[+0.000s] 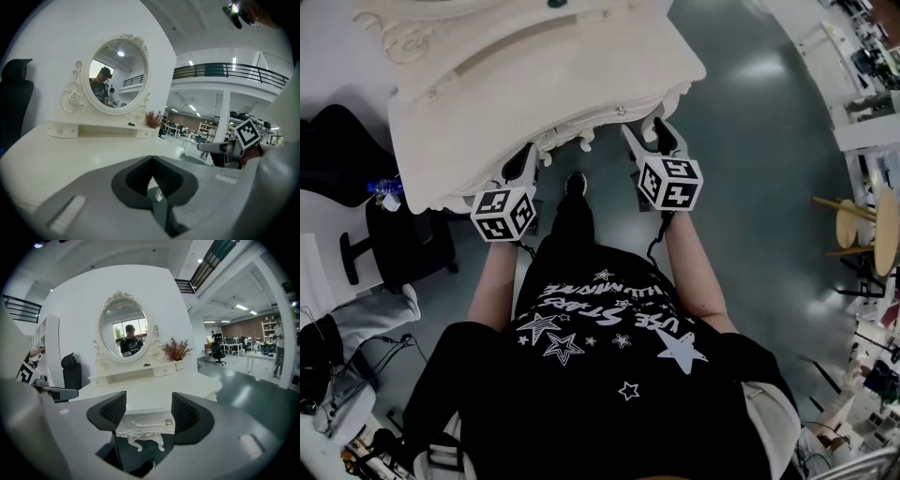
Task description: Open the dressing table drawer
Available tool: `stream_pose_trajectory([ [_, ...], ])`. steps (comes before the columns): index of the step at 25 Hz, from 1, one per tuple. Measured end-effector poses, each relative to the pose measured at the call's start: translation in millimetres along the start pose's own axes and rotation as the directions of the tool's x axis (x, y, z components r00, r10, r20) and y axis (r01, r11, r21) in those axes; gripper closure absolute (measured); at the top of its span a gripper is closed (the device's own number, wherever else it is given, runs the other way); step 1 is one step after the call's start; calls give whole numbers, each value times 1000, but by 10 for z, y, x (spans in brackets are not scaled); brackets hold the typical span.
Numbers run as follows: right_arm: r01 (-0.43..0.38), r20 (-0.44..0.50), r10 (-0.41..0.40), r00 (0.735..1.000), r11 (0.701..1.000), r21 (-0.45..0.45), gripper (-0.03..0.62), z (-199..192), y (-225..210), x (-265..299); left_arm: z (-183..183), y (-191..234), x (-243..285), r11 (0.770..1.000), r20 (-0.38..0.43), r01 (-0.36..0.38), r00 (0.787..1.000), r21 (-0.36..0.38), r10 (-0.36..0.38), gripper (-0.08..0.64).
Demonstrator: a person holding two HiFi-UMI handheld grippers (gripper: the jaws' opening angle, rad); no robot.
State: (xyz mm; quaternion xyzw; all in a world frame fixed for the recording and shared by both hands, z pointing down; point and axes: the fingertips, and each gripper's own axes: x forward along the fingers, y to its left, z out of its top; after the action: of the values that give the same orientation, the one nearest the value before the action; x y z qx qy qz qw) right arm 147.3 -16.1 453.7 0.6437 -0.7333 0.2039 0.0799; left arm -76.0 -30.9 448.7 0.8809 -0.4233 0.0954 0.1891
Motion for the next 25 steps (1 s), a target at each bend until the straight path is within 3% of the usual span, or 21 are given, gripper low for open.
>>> stream_pose_trajectory([
  [12, 45, -70, -48, 996, 998, -35, 276, 602, -381, 1691, 603, 762, 1485, 999, -34, 51, 998, -7, -51, 560],
  [20, 75, -146, -80, 986, 996, -42, 278, 734, -621, 2631, 732, 1105, 2217, 996, -86, 90, 992, -6, -91, 560],
  [25, 89, -189, -94, 977, 995, -35, 290, 779, -802, 3111, 786, 1323, 2560, 997, -100, 74, 992, -32, -77, 560],
])
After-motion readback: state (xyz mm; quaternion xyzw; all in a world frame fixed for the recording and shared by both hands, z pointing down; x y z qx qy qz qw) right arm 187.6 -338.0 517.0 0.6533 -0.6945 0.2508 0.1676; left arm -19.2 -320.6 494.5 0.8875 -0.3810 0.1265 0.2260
